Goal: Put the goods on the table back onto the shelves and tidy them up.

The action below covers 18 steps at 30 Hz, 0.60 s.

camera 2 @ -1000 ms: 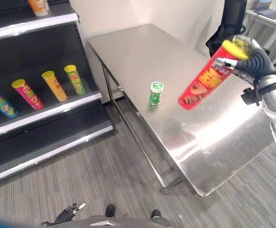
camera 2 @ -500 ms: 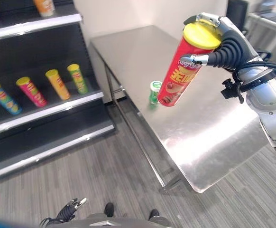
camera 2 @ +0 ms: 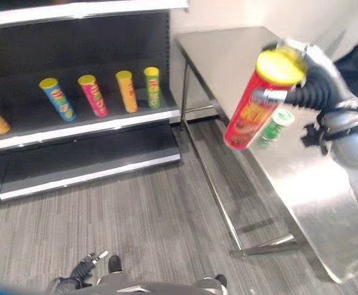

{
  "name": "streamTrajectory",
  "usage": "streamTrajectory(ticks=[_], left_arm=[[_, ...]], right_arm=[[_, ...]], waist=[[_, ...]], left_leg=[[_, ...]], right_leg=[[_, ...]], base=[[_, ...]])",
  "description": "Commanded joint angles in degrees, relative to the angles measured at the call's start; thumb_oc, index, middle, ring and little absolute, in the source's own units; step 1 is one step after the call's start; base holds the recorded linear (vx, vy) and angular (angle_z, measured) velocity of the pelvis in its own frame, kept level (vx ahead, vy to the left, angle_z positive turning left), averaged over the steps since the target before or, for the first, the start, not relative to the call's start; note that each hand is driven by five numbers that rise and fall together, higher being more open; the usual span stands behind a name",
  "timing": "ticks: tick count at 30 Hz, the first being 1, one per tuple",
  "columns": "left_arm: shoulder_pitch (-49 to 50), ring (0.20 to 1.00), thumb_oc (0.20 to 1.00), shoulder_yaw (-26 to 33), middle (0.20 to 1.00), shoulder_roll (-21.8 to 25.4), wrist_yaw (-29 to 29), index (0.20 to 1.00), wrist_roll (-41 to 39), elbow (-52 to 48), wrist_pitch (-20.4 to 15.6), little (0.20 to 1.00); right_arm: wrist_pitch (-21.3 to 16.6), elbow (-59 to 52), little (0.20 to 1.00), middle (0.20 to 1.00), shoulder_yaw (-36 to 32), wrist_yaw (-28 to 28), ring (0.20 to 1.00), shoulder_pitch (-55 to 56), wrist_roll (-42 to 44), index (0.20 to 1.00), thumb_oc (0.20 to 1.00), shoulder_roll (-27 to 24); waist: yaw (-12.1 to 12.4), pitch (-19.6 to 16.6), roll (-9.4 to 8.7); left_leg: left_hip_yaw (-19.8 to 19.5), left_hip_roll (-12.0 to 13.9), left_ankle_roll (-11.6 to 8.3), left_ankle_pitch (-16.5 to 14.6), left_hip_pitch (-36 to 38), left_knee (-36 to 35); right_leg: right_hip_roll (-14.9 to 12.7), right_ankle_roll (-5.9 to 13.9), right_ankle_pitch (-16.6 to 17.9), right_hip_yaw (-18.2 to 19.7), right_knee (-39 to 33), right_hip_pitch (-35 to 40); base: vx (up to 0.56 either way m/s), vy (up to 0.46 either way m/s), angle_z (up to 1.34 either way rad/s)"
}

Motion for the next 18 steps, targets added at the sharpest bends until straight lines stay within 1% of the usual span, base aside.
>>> streamTrajectory(ticks=[1,2,3,4,5,6,8,9,10,11,12,13,14,15,17,18], left_arm=[[1.15,1.0,1.0,-1.14,1.0,0.53,0.25,1.0,4.08,-0.75,-0.78,1.0],[0.72,1.0,1.0,-1.15,1.0,1.97,0.12,1.0,5.26,-1.29,-0.36,1.0],[0.7,1.0,1.0,-1.22,1.0,2.04,0.12,1.0,5.26,-1.31,-0.33,1.0],[0.63,1.0,1.0,-1.28,1.0,2.59,-0.27,1.0,5.46,-1.96,-0.13,1.0],[0.63,1.0,1.0,-1.28,1.0,2.59,-0.27,1.0,5.46,-1.96,-0.13,1.0],[0.58,1.0,1.0,-1.83,1.0,2.71,-0.53,1.0,5.8,-2.53,-0.14,1.0],[0.23,1.0,1.0,-2.22,1.0,2.13,-0.64,1.0,6.5,-1.85,-0.1,1.0],[-0.12,1.0,1.0,-2.45,1.0,1.8,-0.51,1.0,6.88,-1.26,-0.11,1.0],[-0.59,1.0,1.0,-2.83,1.0,1.36,-0.6,1.0,7.13,-0.77,0.05,1.0],[-0.77,1.0,1.0,-2.83,1.0,1.01,-0.67,1.0,7.3,-0.27,0.22,1.0],[-1.1,1.0,1.0,-3.04,1.0,0.13,-0.78,1.0,7.62,0.59,0.15,1.0],[-1.35,1.0,1.0,-3.09,1.0,-0.29,-0.78,1.0,7.81,1.22,0.17,1.0],[-1.36,1.0,1.0,-3.11,1.0,-0.3,-0.78,1.0,7.81,1.23,0.16,1.0],[-1.47,1.0,1.0,-2.85,1.0,-0.9,-0.82,1.0,8.43,2.08,0.24,1.0],[-1.59,1.0,1.0,-2.58,1.0,-1.05,-0.81,1.0,8.74,2.2,0.29,1.0],[-1.59,1.0,1.0,-2.61,1.0,-1.03,-0.81,1.0,8.74,2.19,0.3,1.0]], right_arm=[[0.35,0.69,0.2,0.2,-1.85,-2.99,0.2,-7.5,-2.43,0.2,0.2,-3.33],[0.57,0.02,0.2,0.2,-2.53,-3.27,0.2,-6.77,-3.26,0.2,0.2,-2.65],[0.58,-0.08,0.2,0.2,-2.77,-3.26,0.2,-6.52,-3.27,0.2,0.2,-2.59],[1.17,-0.32,0.2,0.2,-3.69,-3.02,0.2,-5.5,-3.64,0.2,0.2,-2.72],[1.17,-0.32,0.2,0.2,-3.69,-3.02,0.2,-5.5,-3.64,0.2,0.2,-2.72],[1.24,-0.61,0.2,0.2,-6.45,-3.03,0.2,-2.63,-3.63,0.2,0.2,-3.15],[1.12,-0.8,0.2,0.2,-8.29,-3.4,0.2,-1.15,-3.5,0.2,0.2,-3.16],[0.99,-0.9,0.2,0.2,-8.74,-3.41,0.2,-0.77,-3.41,0.2,0.2,-3.02],[1.13,-0.67,0.2,0.2,-8.63,-3.36,0.2,-0.61,-3.41,0.2,0.2,-3.1],[1.15,-0.61,0.2,0.2,-8.73,-3.21,0.2,-0.21,-3.36,0.2,0.2,-3.16],[1.02,-0.47,0.2,0.2,-9.63,-3.04,0.2,1.0,-2.89,0.2,0.2,-3.3],[0.87,-0.18,0.2,0.2,-10.25,-3.27,0.2,1.65,-2.69,0.2,0.2,-3.38],[0.86,-0.19,0.2,0.2,-10.3,-3.27,0.2,1.69,-2.69,0.2,0.2,-3.39],[0.68,-0.02,0.2,0.2,-11.12,-3.42,0.2,3.25,-2.62,0.2,0.2,-2.99],[0.45,-0.3,0.2,0.2,-11.69,-3.54,0.2,4.17,-2.79,0.2,0.2,-2.59],[0.45,-0.35,0.2,0.2,-11.79,-3.53,0.2,4.28,-2.79,0.2,0.2,-2.56]], waist=[[1.97,-3.33,1.45],[1.78,-2.6,0.66],[1.97,-2.67,0.53],[1.03,-2.32,0.57],[1.03,-2.32,0.57],[-0.04,-1.73,0.87],[-0.88,-1.33,0.88],[-1.26,-0.76,0.83],[-1.69,-0.31,0.7],[-2.24,0.09,0.44],[-3.51,0.78,-0.32],[-3.91,1.07,-0.54],[-3.89,1.12,-0.51],[-4.64,1.38,-0.97],[-4.85,1.52,-1.65],[-4.92,1.56,-1.63]], left_leg=[[2.65,0.93,1.93,-5.04,3.3,-3.63],[2.13,-1.65,3.79,-5.91,3.59,-3.96],[2.25,-1.74,3.83,-5.93,3.52,-3.93],[0.89,-2.67,4.54,-6.27,3.91,-4.36],[0.89,-2.67,4.54,-6.27,3.91,-4.36],[-1.15,-4.19,5.39,-6.63,4.52,-4.57],[-2.35,-5.28,5.73,-7.36,5.47,-4.57],[-2.93,-5.43,5.8,-7.67,5.77,-4.57],[-3.72,-5.71,5.87,-7.97,6.07,-4.57],[-4.46,-6.24,6.01,-8.51,6.82,-4.57],[-5.76,-7.77,6.48,-9.2,7.91,-4.57],[-6.13,-8.27,6.5,-9.87,8.88,-4.57],[-6.14,-8.23,6.49,-9.89,8.94,-4.57],[-6.87,-9.07,6.41,-10.67,10.33,-4.57],[-7.6,-9.62,6.43,-11.21,11.36,-4.57],[-7.72,-9.58,6.42,-11.23,11.4,-4.57]], right_leg=[[-2.36,5.58,-5.13,1.45,6.15,-2.12],[-3.67,4.85,-2.69,3.72,12.13,-4.46],[-3.85,4.87,-2.87,3.97,12.51,-4.83],[-1.62,3.78,-3.79,7.42,14.91,-6.48],[-1.62,3.78,-3.79,7.42,14.91,-6.48],[3.28,2.6,-7.03,13.09,17.3,-9.76],[5.61,2.11,-8.94,14.04,15.58,-10.59],[6.93,1.69,-10.04,14.32,14.07,-11.69],[8.65,1.39,-10.71,15.11,12.09,-12.86],[10.36,1.49,-10.97,16.59,9.73,-13.61],[13.84,1.66,-9.11,19.62,5.07,-16.77],[15.28,2.06,-7.55,19.75,2.63,-17.8],[15.32,2.05,-7.51,19.72,2.54,-17.7],[16.58,2.7,-5.66,17.9,-0.36,-19.17],[17.49,2.75,-4.56,16.13,-1.82,-19.43],[17.5,2.75,-4.55,15.99,-1.92,-19.29]], base=[[0.08,0.498,0.3],[0.08,0.499,0.3],[0.08,0.33,0.52],[0.04,0.102,0.48],[0.13,0.285,0.38],[0.14,0.234,0.26],[0.17,0.199,0.47],[0.13,0.084,0.64],[0.15,0.063,0.54],[0.24,0.088,0.44],[0.3,0.109,0.38],[0.23,0.088,0.56],[0.23,0.07,0.51],[0.2,0.04,0.44],[0.2,0.02,0.41],[0.25,-0.031,0.55]])
